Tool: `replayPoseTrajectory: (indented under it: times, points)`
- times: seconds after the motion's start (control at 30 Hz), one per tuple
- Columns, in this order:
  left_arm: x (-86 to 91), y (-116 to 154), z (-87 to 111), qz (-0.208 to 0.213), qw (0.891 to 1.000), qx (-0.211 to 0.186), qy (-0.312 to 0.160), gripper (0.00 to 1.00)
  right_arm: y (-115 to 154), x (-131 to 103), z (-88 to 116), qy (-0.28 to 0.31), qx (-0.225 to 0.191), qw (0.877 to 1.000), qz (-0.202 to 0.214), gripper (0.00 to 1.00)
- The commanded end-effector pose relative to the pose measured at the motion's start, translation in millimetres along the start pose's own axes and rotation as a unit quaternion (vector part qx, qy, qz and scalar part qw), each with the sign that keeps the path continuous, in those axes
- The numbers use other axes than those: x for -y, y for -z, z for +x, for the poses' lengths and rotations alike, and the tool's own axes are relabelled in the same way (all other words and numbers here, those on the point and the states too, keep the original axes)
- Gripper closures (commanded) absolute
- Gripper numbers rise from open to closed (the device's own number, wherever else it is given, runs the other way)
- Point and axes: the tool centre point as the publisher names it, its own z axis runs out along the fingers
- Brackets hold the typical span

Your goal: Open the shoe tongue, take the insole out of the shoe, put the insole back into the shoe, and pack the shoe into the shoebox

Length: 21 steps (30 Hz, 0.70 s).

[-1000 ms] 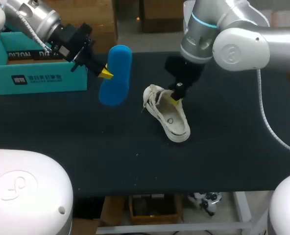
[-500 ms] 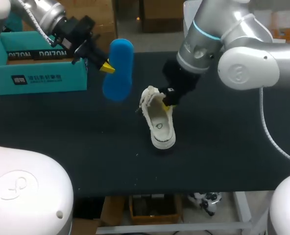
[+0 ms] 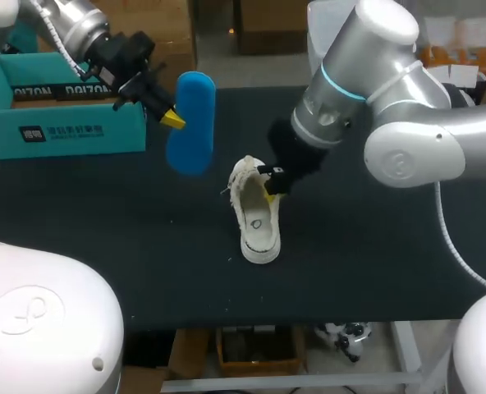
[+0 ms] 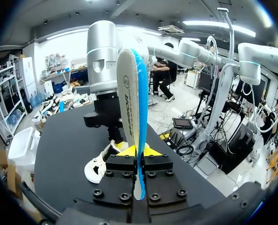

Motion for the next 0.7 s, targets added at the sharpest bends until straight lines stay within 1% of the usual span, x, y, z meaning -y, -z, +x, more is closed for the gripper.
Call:
replayPoseTrajectory:
  times: [0.03,0.1,0.13,0.17,0.23,0.33,0.43,0.57,0.7]
  points:
    - [1.6,-2.5,0.1,0.0,1.0,-0.005,-0.002,1.0,-2.2,5.1,-2.6,0.003,-0.007,1.0,-0.013,1.0]
    - [3.4,-4.3,2.3,0.001,1.0,-0.007,-0.005,1.0,-2.3,6.0,-2.5,0.005,-0.008,1.0,-0.014,1.0]
    - [3.8,-4.7,2.7,0.001,1.0,-0.007,-0.006,1.0,-2.1,6.3,-2.4,0.005,-0.008,1.0,-0.014,0.84]
    - [5.0,-6.0,3.9,0.001,1.0,-0.008,-0.008,1.0,0.0,8.1,-2.3,0.004,-0.006,1.0,-0.018,0.0]
    - [7.7,-8.6,6.6,0.0,1.0,-0.009,-0.011,1.0,5.1,11.7,-2.4,0.003,-0.005,1.0,-0.024,0.0]
    - [12.8,-10.7,9.9,0.0,1.0,-0.011,-0.016,1.0,14.3,16.2,-0.6,0.001,-0.001,1.0,-0.023,0.0]
    - [18.5,-14.9,17.4,-0.001,1.0,-0.012,-0.026,1.0,26.8,24.7,-0.3,-0.004,0.001,1.0,-0.021,0.0]
    - [24.9,-21.4,28.8,-0.002,0.999,-0.014,-0.044,1.0,47.4,39.8,-2.9,-0.01,-0.007,1.0,-0.015,0.0]
    - [29.1,-26.8,39.0,-0.001,0.998,-0.007,-0.062,1.0,63.8,48.2,-4.8,-0.01,-0.016,1.0,-0.011,0.0]
